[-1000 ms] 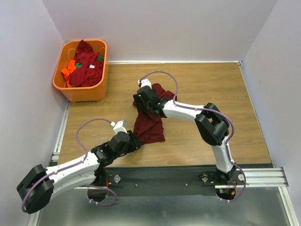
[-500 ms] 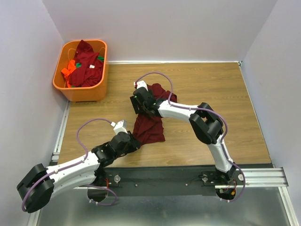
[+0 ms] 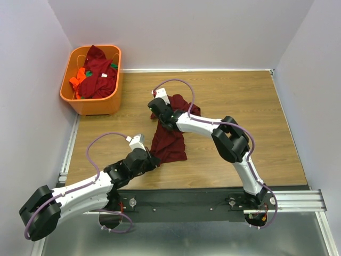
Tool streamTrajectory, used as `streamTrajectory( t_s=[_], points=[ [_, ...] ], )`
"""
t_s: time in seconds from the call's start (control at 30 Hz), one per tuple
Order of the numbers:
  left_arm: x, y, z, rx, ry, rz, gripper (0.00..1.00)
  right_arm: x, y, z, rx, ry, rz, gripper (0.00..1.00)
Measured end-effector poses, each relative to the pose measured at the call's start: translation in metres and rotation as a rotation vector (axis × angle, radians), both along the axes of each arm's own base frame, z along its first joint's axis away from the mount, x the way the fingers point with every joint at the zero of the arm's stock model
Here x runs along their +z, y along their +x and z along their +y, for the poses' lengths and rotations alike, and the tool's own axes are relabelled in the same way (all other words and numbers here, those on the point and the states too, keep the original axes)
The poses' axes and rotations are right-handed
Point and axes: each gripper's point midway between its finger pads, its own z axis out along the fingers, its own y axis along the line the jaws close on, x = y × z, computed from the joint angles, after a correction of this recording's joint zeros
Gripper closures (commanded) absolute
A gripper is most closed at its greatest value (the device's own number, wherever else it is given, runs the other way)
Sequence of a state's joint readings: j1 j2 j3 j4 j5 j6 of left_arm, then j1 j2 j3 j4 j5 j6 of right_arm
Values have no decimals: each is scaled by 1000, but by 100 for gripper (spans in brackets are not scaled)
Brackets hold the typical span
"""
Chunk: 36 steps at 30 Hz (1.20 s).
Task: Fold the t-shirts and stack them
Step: Flatten the tshirt out
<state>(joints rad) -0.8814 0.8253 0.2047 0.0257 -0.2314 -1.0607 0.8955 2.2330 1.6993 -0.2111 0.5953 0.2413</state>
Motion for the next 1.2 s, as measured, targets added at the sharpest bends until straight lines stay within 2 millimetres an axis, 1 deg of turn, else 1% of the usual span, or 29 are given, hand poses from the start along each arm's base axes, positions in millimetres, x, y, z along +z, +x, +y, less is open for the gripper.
streamTrajectory(
  t_s=[0.03, 0.1, 0.17, 0.2, 0.27, 0.3, 0.33, 0.37, 0.4, 0.43, 0.47, 0.5, 0.53, 0.6, 0.63, 0.67, 0.7, 0.77, 0.83, 0.87, 0.9, 0.93, 0.97, 1.0, 1.03, 1.07, 1.13, 1.17, 1.2],
  points=[
    [2, 1, 0, -1, 4, -1, 100, 3, 3, -4, -20, -16, -19, 97],
    [14, 6, -3, 2, 3, -24, 100, 7, 6, -10, -46, -28, -37, 99],
    [36, 15, -6, 18, 2, -62, 100, 12, 10, -18, -66, -35, -46, 99],
    [52, 22, -7, 29, -2, -93, 100, 16, 11, -20, -72, -34, -51, 99],
    [87, 35, -8, 66, -15, -157, 100, 35, 17, -30, -95, -14, -69, 99],
    [109, 43, -5, 90, -15, -200, 100, 46, 21, -35, -108, 1, -81, 99],
    [121, 48, -3, 104, -15, -224, 100, 65, 28, -45, -131, 34, -100, 99],
    [145, 59, 2, 137, -20, -269, 100, 89, 37, -61, -161, 78, -120, 99],
    [162, 67, 8, 167, -19, -305, 100, 107, 43, -75, -186, 116, -137, 99],
    [185, 80, 20, 213, -9, -352, 100, 129, 50, -91, -213, 163, -156, 99],
    [198, 88, 28, 239, 0, -378, 100, 148, 57, -107, -240, 208, -176, 99],
    [217, 100, 40, 278, 14, -419, 100, 176, 64, -130, -273, 266, -209, 99],
    [244, 116, 56, 340, 23, -464, 100, 194, 67, -144, -294, 309, -231, 99],
    [285, 139, 72, 396, 43, -535, 100, 239, 74, -183, -345, 408, -295, 99],
    [302, 147, 74, 402, 47, -561, 100, 251, 75, -189, -345, 441, -310, 99],
    [335, 163, 73, 403, 52, -625, 100, 276, 78, -197, -343, 491, -345, 99],
    [350, 173, 73, 408, 57, -653, 100, 291, 80, -199, -336, 516, -366, 99],
    [393, 199, 73, 411, 78, -728, 100, 328, 92, -205, -315, 579, -421, 99],
    [427, 221, 71, 408, 85, -787, 100, 361, 103, -216, -303, 630, -481, 99],
    [444, 234, 68, 398, 85, -822, 100, 382, 110, -223, -292, 656, -517, 99],
    [456, 243, 67, 388, 86, -848, 100, 399, 114, -228, -284, 677, -551, 99],
    [463, 247, 66, 379, 86, -859, 100, 419, 119, -234, -266, 701, -593, 99],
    [479, 259, 65, 371, 83, -894, 100, 433, 120, -238, -256, 716, -621, 99],
    [485, 264, 65, 364, 85, -906, 100, 444, 120, -241, -247, 725, -643, 99],
    [498, 268, 65, 355, 83, -934, 100, 462, 119, -243, -228, 740, -680, 99],
    [505, 269, 66, 352, 83, -951, 100, 479, 114, -244, -203, 754, -714, 99],
    [517, 267, 70, 345, 83, -984, 100, 492, 106, -244, -180, 767, -735, 99],
    [519, 264, 72, 341, 84, -990, 100, 494, 100, -243, -165, 771, -732, 99],
    [521, 260, 73, 337, 83, -997, 100, 488, 95, -242, -160, 775, -717, 99]
  ],
)
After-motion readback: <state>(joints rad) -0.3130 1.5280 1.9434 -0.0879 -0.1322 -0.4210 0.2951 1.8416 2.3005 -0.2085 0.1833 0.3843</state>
